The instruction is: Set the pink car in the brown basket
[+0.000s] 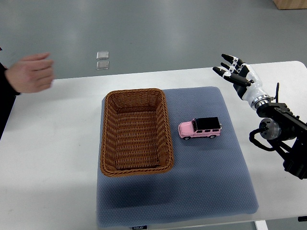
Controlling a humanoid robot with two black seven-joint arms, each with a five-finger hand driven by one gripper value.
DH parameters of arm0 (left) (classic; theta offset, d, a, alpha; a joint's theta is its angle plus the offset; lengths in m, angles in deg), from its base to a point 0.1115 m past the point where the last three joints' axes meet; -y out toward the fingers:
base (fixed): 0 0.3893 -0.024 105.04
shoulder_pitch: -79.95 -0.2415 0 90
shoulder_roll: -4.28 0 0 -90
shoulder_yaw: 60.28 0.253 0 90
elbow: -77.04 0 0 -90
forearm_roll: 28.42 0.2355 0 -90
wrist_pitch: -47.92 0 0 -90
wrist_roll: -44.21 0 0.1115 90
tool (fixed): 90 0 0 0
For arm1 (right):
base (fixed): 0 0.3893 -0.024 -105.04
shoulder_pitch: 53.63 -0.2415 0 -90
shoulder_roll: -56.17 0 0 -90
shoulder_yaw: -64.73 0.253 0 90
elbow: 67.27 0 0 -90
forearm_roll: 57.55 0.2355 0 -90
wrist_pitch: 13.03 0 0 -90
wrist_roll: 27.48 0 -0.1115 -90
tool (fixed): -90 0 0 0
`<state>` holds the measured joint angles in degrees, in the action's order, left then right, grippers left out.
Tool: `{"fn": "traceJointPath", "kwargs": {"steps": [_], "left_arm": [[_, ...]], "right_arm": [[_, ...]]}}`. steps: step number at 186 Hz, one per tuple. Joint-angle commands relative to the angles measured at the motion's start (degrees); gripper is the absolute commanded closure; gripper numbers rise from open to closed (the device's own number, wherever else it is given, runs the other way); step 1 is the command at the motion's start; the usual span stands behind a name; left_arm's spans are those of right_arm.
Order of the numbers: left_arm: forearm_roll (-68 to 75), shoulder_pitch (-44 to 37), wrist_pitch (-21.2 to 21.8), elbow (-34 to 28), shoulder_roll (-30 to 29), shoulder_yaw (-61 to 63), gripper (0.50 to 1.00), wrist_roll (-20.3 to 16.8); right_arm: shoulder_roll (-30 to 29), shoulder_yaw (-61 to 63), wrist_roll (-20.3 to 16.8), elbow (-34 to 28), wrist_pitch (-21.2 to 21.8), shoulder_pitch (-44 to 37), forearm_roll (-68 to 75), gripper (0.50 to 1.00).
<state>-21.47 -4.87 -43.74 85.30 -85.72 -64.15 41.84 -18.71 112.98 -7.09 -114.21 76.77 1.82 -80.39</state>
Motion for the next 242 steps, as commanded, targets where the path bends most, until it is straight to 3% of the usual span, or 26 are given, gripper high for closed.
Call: {"fn": "traceJointPath", "kwargs": {"steps": [1, 242], "left_arm": [[0.0, 0.0, 0.0, 0.0, 0.0, 0.0, 0.500, 0.0], [0.1, 0.0, 0.0, -0.1, 0.0, -0.1, 0.500, 0.0]], "right_arm": [[0.1, 0.0, 0.0, 0.0, 0.0, -0.1, 0.0, 0.587], [0.3, -0.2, 0.0, -0.1, 0.4, 0.1, 0.0, 0.587]]}}
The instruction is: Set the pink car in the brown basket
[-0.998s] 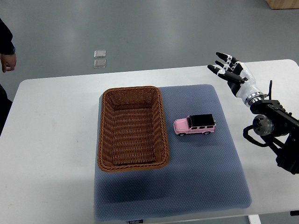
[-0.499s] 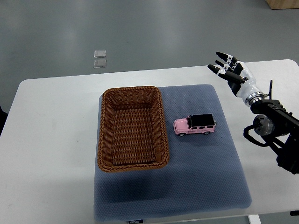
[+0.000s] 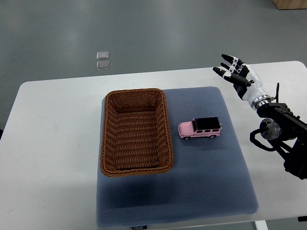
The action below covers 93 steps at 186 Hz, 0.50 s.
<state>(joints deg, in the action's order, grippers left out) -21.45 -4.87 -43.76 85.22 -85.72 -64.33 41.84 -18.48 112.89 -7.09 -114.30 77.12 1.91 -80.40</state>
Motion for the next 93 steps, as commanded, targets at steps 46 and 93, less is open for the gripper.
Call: {"fn": "traceJointPath", "kwargs": {"steps": [46, 93], "left_arm": [[0.1, 0.0, 0.0, 0.0, 0.0, 0.1, 0.500, 0.0], [0.1, 0.0, 0.0, 0.0, 0.0, 0.0, 0.500, 0.0]], "right_arm": [[0.1, -0.1, 0.0, 0.0, 0.1, -0.1, -0.2, 0.587], [0.1, -0.3, 0.0, 0.0, 1.1, 0.0, -0.4, 0.587]]}}
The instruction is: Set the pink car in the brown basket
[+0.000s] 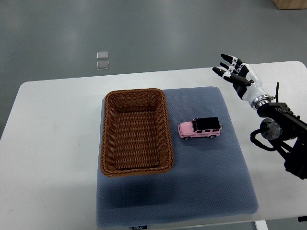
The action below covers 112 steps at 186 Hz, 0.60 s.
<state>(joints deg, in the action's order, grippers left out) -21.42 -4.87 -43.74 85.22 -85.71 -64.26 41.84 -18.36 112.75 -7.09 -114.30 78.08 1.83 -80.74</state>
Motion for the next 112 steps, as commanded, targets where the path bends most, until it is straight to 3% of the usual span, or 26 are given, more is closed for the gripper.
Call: {"fn": "traceJointPath", "kwargs": {"steps": [1, 112], "left_arm": [[-0.1, 0.0, 0.0, 0.0, 0.0, -0.1, 0.500, 0.0], [-0.1, 0.0, 0.0, -0.1, 0.0, 0.0, 0.500, 0.0]], "right_arm": [[0.0, -0.1, 0.0, 0.0, 0.1, 0.1, -0.1, 0.587], [0.1, -0.4, 0.1, 0.0, 0.1, 0.0, -0.3, 0.587]]}}
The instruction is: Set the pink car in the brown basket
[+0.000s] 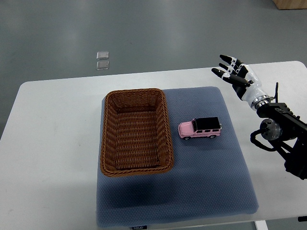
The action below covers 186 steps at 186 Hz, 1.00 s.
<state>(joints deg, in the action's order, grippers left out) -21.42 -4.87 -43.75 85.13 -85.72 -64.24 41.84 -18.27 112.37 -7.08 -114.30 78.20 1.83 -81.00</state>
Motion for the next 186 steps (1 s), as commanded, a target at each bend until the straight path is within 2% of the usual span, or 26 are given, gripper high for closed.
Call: {"fn": "traceJointPath", "kwargs": {"steps": [1, 113, 141, 168, 180, 181, 186], "left_arm": [[0.0, 0.0, 0.0, 0.0, 0.0, 0.0, 0.500, 0.0], [0.0, 0.0, 0.0, 0.0, 0.0, 0.0, 0.500, 0.0], [0.0, 0.0, 0.0, 0.0, 0.0, 0.0, 0.500, 0.0], [-0.1, 0.0, 0.0, -0.1, 0.0, 0.0, 0.500, 0.0], [0.0, 0.0, 0.0, -0.1, 0.0, -0.1, 0.500, 0.0], [0.0, 0.0, 0.0, -0.1, 0.0, -0.1, 0.500, 0.0], [0.0, 0.0, 0.0, -0.1, 0.0, -0.1, 0.500, 0.0]], "right_arm": [[0.0, 0.0, 0.1, 0.0, 0.0, 0.0, 0.0, 0.587], [0.2, -0.6, 0.2, -0.1, 0.4, -0.1, -0.2, 0.587], [1.1, -0.7, 0.6, -0.3, 6.2, -0.1, -4.8, 0.589], [2.8, -0.8, 4.4, -0.7, 10.6, -0.3, -13.0, 0.591], [2.8, -0.8, 4.6, -0.8, 10.8, -0.3, -13.6, 0.591], [3.6, -0.9, 6.0, -0.9, 11.9, -0.4, -16.7, 0.591], [4.0, -0.9, 6.5, -0.9, 12.4, -0.4, -18.1, 0.591]]}}
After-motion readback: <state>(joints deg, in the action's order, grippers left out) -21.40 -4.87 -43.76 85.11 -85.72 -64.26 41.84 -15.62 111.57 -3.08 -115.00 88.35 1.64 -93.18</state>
